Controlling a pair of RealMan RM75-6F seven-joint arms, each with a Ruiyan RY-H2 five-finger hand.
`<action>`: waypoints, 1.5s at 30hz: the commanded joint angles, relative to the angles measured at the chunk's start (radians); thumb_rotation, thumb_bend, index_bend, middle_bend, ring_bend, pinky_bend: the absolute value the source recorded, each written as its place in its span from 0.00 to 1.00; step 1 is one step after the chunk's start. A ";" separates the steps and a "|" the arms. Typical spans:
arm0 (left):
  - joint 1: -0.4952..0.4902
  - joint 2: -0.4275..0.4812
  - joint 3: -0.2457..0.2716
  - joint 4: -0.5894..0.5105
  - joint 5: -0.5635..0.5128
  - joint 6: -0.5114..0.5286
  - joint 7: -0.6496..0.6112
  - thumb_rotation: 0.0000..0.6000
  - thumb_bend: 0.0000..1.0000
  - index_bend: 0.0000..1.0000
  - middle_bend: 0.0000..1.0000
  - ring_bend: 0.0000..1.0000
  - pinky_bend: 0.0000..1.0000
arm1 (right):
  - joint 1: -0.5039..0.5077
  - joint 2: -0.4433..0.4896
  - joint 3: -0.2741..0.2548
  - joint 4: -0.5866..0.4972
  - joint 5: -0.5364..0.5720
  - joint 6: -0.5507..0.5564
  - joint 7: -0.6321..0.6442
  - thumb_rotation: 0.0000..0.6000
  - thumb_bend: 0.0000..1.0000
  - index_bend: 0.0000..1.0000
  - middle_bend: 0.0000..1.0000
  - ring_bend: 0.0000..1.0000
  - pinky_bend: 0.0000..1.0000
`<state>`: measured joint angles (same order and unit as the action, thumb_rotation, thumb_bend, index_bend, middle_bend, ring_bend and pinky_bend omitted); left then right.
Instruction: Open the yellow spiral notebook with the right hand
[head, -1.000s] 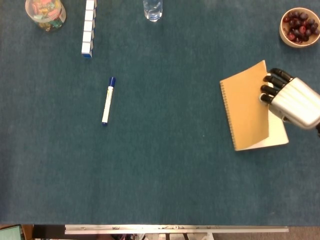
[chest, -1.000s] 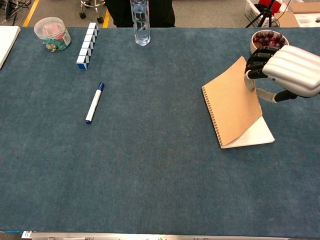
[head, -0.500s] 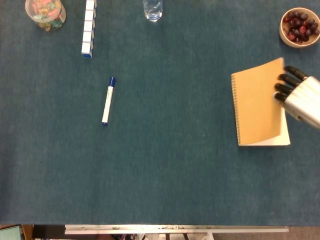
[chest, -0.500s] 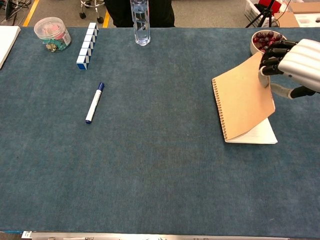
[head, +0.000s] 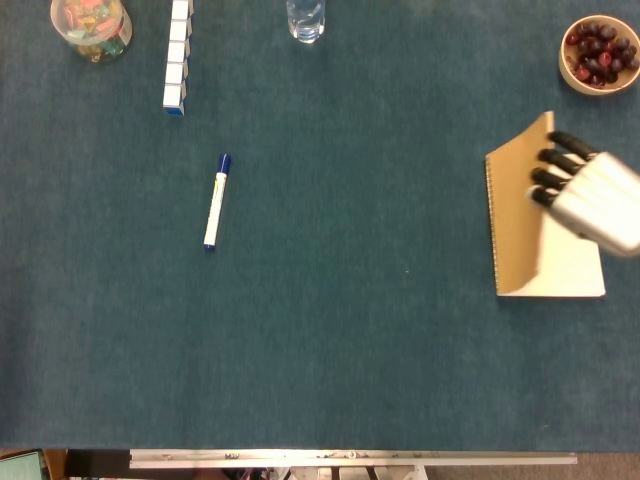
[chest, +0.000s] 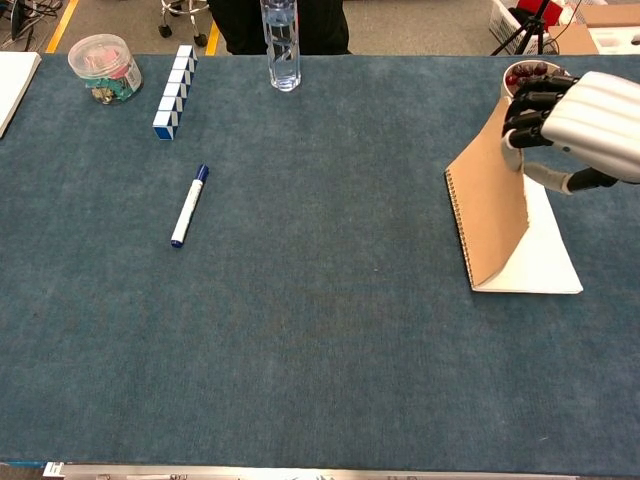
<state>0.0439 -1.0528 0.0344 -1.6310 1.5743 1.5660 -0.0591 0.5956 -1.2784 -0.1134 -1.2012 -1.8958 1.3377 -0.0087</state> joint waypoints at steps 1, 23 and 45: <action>0.005 0.004 0.004 0.002 0.002 0.004 -0.004 1.00 0.49 0.08 0.12 0.02 0.06 | 0.035 -0.033 0.013 -0.017 -0.015 -0.043 -0.020 1.00 0.43 0.80 0.50 0.30 0.21; 0.018 0.022 0.013 -0.007 0.008 0.018 -0.009 1.00 0.49 0.08 0.12 0.02 0.06 | 0.221 -0.311 0.052 0.123 -0.035 -0.237 -0.033 1.00 0.42 0.80 0.50 0.30 0.22; 0.032 0.031 0.018 0.002 -0.005 0.020 -0.022 1.00 0.49 0.08 0.12 0.02 0.06 | 0.226 -0.559 0.076 0.310 0.058 -0.282 -0.227 1.00 0.26 0.00 0.03 0.00 0.01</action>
<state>0.0748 -1.0222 0.0523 -1.6297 1.5700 1.5850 -0.0800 0.8288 -1.8295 -0.0415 -0.8964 -1.8450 1.0460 -0.2309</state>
